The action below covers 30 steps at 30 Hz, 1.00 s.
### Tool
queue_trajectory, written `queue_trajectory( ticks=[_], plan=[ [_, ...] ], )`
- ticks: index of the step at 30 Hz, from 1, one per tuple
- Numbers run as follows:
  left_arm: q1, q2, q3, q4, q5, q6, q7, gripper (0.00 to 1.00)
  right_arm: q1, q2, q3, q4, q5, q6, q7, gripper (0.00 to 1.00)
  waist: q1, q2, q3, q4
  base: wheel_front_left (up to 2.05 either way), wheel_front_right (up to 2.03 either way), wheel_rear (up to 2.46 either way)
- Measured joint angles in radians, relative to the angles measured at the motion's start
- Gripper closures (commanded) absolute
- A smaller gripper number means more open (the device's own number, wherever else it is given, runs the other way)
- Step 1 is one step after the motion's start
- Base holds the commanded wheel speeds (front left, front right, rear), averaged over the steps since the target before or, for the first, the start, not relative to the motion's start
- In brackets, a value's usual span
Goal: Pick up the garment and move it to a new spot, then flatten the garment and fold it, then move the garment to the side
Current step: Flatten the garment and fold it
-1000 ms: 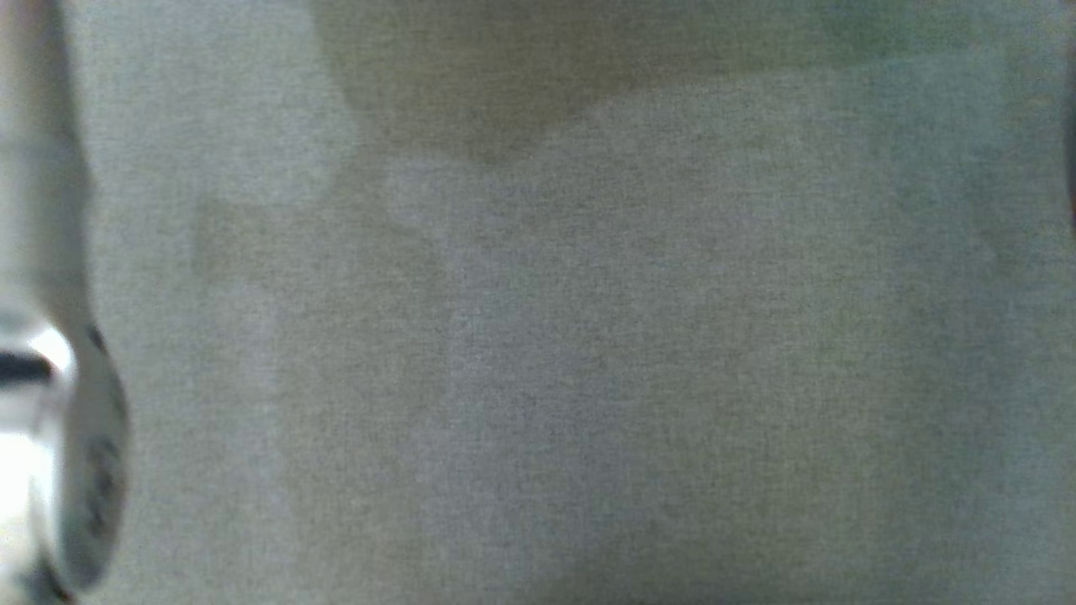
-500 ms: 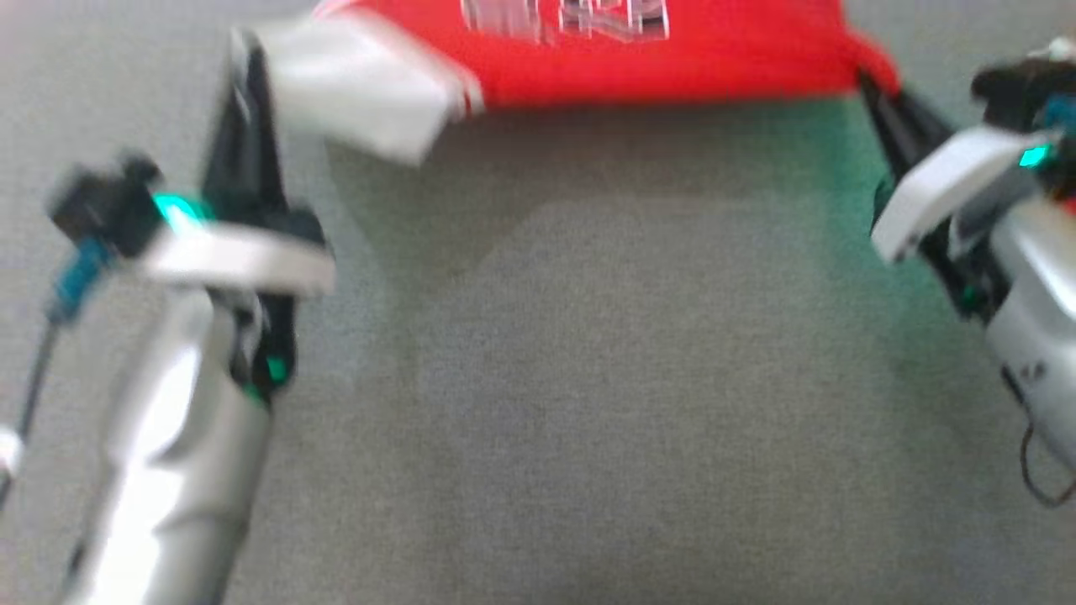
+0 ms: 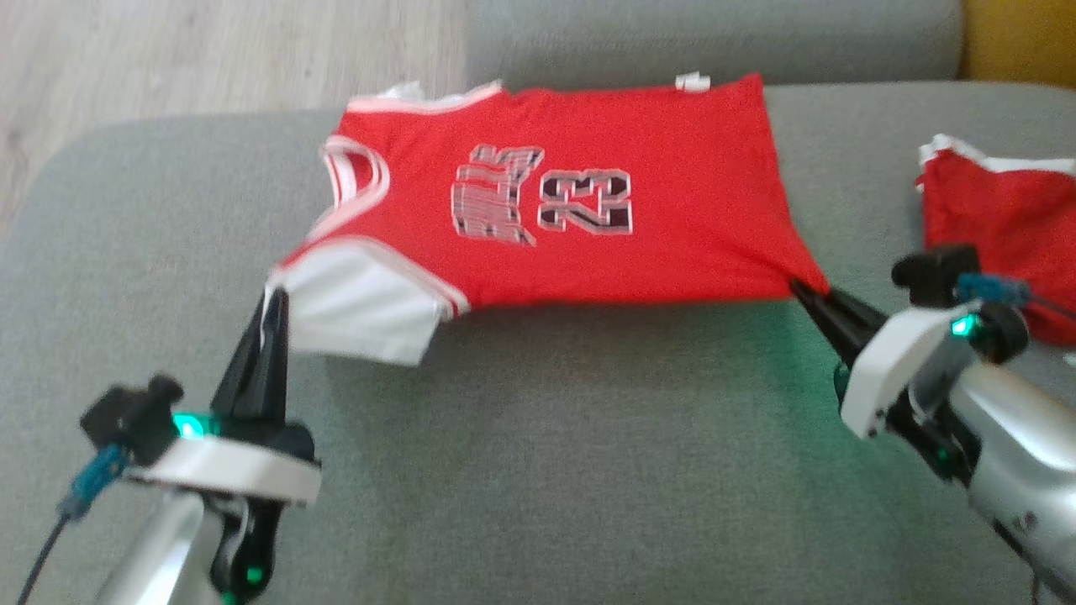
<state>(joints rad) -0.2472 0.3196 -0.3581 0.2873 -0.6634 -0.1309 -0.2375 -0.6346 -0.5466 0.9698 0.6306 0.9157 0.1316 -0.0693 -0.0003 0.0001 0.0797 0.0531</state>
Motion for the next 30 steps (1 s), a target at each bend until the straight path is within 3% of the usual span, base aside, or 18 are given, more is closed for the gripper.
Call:
queue_trajectory(
  ticks=[15, 30],
  plan=[
    [0.236, 0.031, -0.003, -0.239, -0.034, 0.079, 0.04, 1.0, 0.186, -0.095, -0.041, -0.156, 0.068, 0.0, 0.023, 1.0, 0.0001, 0.0, -0.06, -0.017, 0.0, 0.0, 0.0],
    [0.126, 0.022, -0.002, -0.244, -0.029, 0.105, 0.04, 1.0, 0.196, -0.059, -0.216, -0.208, -0.025, 0.0, 0.038, 1.0, 0.0004, 0.0, 0.024, -0.027, 0.0, 0.0, 0.0]
  ],
)
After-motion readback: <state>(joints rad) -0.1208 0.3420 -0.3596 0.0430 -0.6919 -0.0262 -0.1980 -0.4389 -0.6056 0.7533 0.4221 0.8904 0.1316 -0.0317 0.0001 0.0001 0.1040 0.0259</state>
